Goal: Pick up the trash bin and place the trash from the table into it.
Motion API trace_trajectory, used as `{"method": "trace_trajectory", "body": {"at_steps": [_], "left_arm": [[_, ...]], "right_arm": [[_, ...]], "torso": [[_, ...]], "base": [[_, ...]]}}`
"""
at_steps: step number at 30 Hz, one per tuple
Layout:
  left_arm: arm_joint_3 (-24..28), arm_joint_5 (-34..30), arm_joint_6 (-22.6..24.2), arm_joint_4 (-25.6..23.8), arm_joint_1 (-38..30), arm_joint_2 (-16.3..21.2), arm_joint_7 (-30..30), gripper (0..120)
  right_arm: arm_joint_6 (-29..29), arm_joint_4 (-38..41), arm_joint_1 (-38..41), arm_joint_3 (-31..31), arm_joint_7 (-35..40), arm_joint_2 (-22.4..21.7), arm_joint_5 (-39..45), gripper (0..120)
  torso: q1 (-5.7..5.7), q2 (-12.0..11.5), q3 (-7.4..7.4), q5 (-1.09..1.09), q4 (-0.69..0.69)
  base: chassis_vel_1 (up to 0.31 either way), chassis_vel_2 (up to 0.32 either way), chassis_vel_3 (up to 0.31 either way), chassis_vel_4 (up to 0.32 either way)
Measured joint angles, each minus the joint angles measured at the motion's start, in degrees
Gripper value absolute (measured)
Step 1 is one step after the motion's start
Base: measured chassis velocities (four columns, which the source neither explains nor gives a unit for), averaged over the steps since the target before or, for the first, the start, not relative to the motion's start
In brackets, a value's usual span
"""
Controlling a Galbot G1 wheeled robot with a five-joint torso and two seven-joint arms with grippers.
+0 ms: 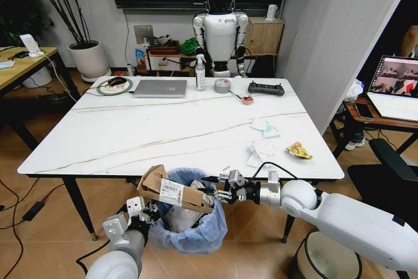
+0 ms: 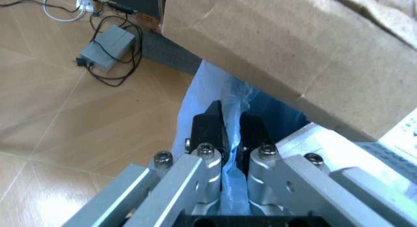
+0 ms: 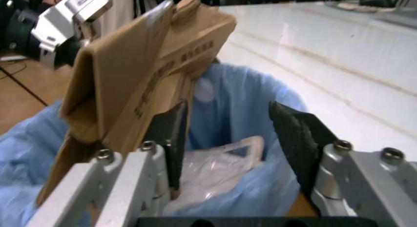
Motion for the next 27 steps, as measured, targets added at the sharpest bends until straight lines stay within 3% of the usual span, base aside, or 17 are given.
{"method": "trace_trajectory", "body": {"at_steps": [7,14,19,27], "left_arm": [[0.1,0.5,0.0,-0.1,0.3,-0.2,0.0,0],[0.1,0.7,0.0,-0.6,0.6,-0.1,0.0,0],[0.3,1.1,0.0,-0.6,0.6,-0.1,0.2,0],[0.3,1.1,-0.1,-0.7,0.6,0.1,0.4,0]], "right_arm": [[0.6,-3.7,1.7,7.6,3.9,2.8,2.1,74],[-2.0,-4.9,0.4,14.7,10.8,1.3,2.7,98],[-4.3,-8.2,-6.5,24.7,10.4,-5.7,-0.4,100],[-3.4,-11.7,-15.7,35.1,6.3,-10.5,-7.3,100]], "torso": [[0.01,0.0,0.0,0.0,0.02],[0.01,0.0,0.0,0.02,0.02],[0.01,0.0,0.0,0.01,0.0],[-0.01,0.0,0.0,0.03,-0.03]], "base": [[0.0,0.0,0.0,0.0],[0.0,0.0,0.0,0.0],[0.0,0.0,0.0,0.0],[0.0,0.0,0.0,0.0]]}}
